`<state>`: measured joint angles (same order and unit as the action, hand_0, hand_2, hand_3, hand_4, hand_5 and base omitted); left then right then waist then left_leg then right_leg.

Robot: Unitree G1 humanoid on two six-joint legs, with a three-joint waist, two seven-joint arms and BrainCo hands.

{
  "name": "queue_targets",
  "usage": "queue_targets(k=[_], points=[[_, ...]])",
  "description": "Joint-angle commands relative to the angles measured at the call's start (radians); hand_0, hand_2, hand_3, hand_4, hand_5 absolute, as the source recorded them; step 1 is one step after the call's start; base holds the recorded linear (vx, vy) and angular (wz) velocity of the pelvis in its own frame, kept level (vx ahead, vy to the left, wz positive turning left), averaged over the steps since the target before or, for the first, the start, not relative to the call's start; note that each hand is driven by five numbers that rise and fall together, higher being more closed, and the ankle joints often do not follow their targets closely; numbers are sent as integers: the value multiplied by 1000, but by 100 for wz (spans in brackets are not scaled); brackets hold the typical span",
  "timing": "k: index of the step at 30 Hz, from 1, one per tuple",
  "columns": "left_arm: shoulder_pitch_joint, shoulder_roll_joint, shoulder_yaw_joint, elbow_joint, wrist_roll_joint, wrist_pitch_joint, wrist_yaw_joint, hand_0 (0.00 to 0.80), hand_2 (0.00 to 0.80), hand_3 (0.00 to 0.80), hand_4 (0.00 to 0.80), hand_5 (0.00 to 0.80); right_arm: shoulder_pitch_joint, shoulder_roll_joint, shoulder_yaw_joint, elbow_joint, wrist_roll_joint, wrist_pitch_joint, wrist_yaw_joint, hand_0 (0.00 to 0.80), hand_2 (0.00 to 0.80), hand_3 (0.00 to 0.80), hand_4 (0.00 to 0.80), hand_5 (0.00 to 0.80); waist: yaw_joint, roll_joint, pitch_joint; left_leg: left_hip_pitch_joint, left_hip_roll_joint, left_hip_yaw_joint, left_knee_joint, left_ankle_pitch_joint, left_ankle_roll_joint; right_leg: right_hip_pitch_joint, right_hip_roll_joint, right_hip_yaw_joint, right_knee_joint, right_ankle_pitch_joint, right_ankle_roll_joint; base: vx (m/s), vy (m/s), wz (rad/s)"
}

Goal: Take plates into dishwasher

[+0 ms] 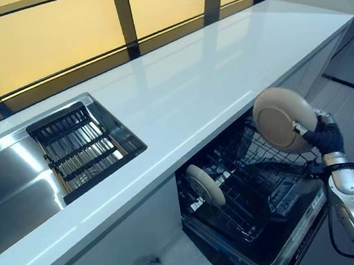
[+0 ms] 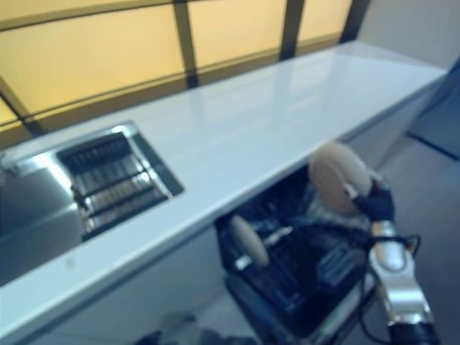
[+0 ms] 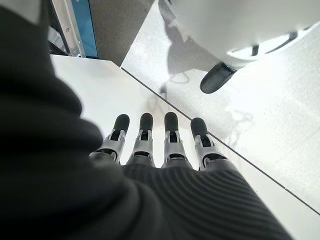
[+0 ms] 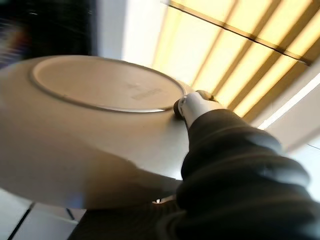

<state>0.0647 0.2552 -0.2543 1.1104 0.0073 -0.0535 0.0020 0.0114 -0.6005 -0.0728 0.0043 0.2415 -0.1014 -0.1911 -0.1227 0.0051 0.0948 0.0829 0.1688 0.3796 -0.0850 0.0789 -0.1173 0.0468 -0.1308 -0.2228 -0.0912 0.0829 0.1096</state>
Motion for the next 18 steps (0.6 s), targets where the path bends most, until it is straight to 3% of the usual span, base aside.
queue_targets(k=[1, 9, 18], points=[[-90, 33, -12, -9, -14, 1, 18, 0, 0, 0, 0, 0, -102, 10, 7, 32, -85, -32, -74, 800, 800, 800, 800, 800, -2, -18, 51, -42, -15, -59, 7, -17, 40, -34, 16, 25, 37, -49, -14, -151, -49, 0], [-147, 52, -42, -63, -46, 17, 24, 0, 0, 0, 0, 0, -222, 15, 68, 172, -172, 1, -163, 800, 800, 800, 800, 800, -5, 20, 130, -90, -24, -87, 3, -5, 36, -99, 8, 31, 73, -53, -19, -122, -38, 8], [-185, 63, -58, -64, -79, -7, 16, 0, 0, 0, 0, 0, -347, -63, 105, 259, -239, 41, -214, 800, 800, 800, 800, 800, -11, 98, 207, -137, -26, -114, 6, 20, 21, -175, -7, 31, 176, -105, -39, -80, -29, 1]])
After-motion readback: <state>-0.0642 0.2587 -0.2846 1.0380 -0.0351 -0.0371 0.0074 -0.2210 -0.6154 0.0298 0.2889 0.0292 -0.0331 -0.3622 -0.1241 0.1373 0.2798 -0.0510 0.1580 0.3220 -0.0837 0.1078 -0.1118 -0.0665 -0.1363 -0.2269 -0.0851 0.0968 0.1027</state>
